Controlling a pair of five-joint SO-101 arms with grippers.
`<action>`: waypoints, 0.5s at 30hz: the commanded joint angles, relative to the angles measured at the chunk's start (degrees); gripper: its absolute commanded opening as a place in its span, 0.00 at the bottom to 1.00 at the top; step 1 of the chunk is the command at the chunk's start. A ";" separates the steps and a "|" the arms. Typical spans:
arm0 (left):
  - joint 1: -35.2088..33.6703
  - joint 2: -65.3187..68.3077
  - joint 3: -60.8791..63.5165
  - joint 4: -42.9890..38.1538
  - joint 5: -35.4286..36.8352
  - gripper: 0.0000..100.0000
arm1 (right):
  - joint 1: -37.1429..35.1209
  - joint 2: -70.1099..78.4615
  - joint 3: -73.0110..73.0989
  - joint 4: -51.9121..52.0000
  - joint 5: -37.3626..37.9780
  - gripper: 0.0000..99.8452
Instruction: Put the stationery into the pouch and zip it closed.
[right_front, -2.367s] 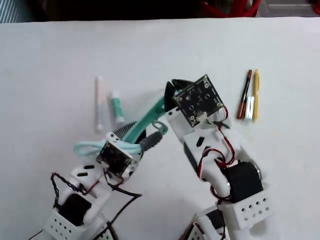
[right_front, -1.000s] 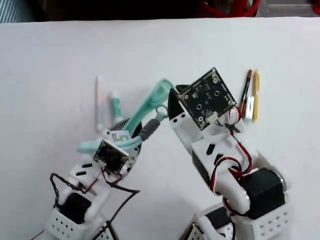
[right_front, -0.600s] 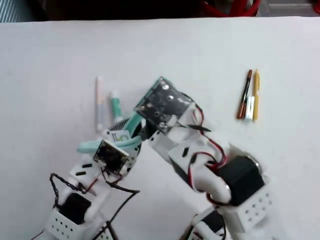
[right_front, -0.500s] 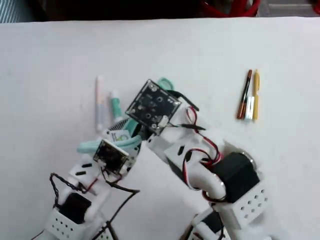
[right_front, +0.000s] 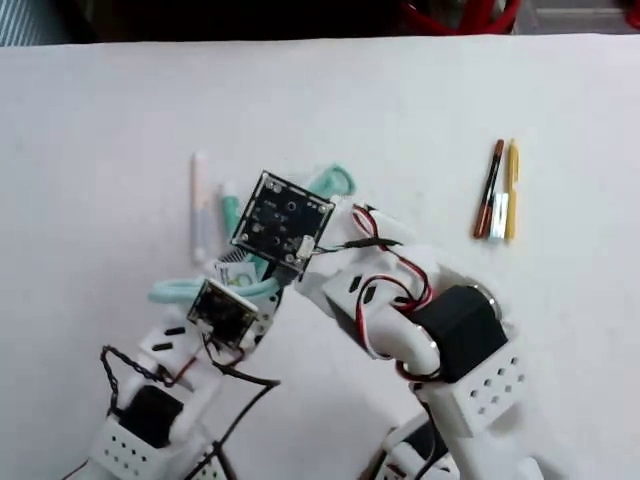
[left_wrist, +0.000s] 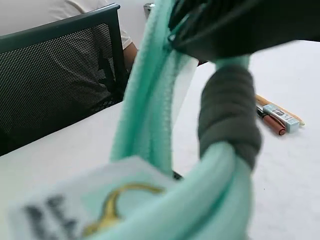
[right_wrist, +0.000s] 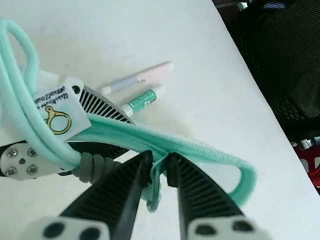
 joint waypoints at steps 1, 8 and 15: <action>-0.40 -0.75 -0.62 -1.41 -0.35 0.02 | 0.31 0.40 -0.79 -0.22 0.88 0.02; -0.40 -0.75 -0.62 -1.41 -0.35 0.02 | -4.44 0.48 -2.99 3.56 0.44 0.02; -0.40 -0.75 -0.62 -1.49 -0.35 0.02 | -14.99 0.92 -3.25 5.58 0.35 0.02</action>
